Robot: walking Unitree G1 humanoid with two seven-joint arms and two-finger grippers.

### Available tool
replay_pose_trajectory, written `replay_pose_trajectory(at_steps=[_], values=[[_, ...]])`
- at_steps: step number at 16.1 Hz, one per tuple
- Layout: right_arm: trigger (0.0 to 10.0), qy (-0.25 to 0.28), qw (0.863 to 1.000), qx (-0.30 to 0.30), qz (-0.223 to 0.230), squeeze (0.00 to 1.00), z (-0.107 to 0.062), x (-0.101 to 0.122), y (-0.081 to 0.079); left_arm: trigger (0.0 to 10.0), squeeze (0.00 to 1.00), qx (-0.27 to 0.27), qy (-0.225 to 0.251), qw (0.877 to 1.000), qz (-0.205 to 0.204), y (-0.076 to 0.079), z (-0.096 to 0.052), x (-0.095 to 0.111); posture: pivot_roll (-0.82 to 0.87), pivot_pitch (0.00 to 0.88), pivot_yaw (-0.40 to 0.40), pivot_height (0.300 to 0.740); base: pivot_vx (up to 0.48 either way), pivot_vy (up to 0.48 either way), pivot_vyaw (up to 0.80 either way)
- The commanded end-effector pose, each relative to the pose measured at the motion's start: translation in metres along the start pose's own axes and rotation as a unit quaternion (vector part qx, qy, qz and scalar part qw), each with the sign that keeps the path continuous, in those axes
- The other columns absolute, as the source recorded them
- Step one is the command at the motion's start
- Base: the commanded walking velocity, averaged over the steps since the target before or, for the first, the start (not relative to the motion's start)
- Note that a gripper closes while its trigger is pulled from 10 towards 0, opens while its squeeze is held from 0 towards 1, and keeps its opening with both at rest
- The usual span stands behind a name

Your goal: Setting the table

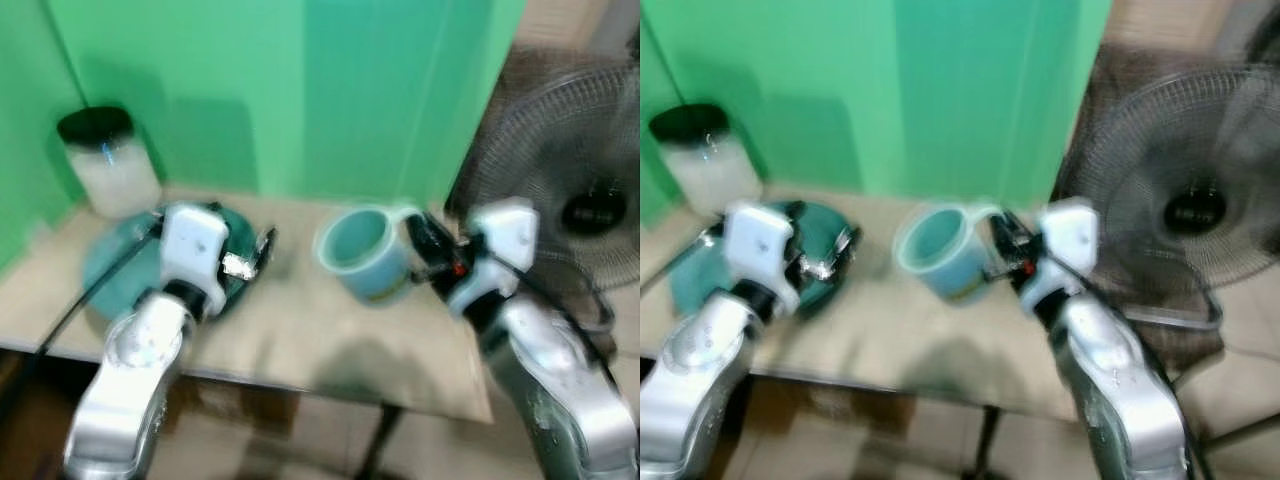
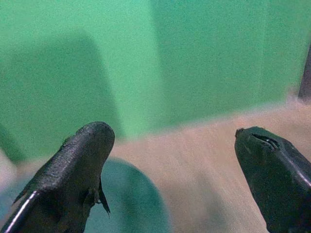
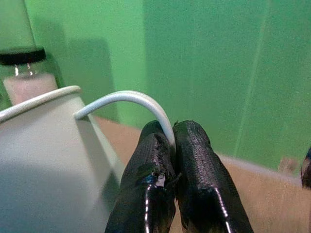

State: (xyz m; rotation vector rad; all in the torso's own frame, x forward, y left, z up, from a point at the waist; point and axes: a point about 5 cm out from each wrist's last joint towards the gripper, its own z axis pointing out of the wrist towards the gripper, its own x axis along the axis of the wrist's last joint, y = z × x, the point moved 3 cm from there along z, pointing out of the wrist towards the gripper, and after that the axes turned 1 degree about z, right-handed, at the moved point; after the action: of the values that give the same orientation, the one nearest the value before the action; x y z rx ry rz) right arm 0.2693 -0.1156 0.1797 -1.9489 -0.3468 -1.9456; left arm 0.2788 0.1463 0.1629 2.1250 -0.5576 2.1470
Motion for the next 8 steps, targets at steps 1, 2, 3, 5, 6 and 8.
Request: replay_pose_trajectory(at_steps=[1, 2, 3, 5, 6, 8], values=[[10.0, -0.002, 1.000, 0.020, 0.004, 0.00, -0.001, 0.002, -0.005, 10.0, 0.04, 0.000, 0.003, 1.000, 0.003, -0.001, 0.000, 0.003, 0.11, 0.000, -0.012, 0.740, 0.000, 0.000, -0.52], [10.0, -0.003, 1.000, 0.029, -0.006, 0.00, -0.001, 0.001, -0.006, 10.0, 0.03, 0.000, 0.002, 1.000, 0.004, -0.001, 0.000, 0.003, 0.11, 0.000, -0.017, 0.740, 0.000, 0.000, 0.00], [10.0, -0.003, 1.000, 0.025, -0.005, 0.00, -0.001, 0.000, -0.004, 10.0, 0.03, 0.004, 0.001, 1.000, 0.005, -0.003, 0.000, 0.003, 0.11, 0.000, -0.020, 0.740, 0.000, 0.000, 0.00], [10.0, -0.005, 1.000, 0.006, 0.007, 0.00, -0.001, 0.000, 0.006, 10.0, 0.02, 0.009, 0.001, 1.000, 0.005, -0.005, -0.001, 0.003, 0.11, 0.000, -0.019, 0.740, 0.000, 0.000, 0.00], [10.0, -0.009, 1.000, -0.016, 0.009, 0.00, -0.002, -0.001, 0.014, 10.0, 0.02, 0.010, -0.001, 1.000, 0.006, -0.005, -0.001, 0.002, 0.11, 0.000, -0.020, 0.740, 0.000, 0.000, 0.00], [10.0, -0.005, 0.996, -0.092, 0.003, 0.00, -0.007, -0.002, 0.034, 10.0, 0.03, 0.009, -0.012, 1.000, 0.018, -0.005, -0.002, -0.002, 0.11, 0.000, -0.023, 0.740, 0.000, 0.000, -0.40]])
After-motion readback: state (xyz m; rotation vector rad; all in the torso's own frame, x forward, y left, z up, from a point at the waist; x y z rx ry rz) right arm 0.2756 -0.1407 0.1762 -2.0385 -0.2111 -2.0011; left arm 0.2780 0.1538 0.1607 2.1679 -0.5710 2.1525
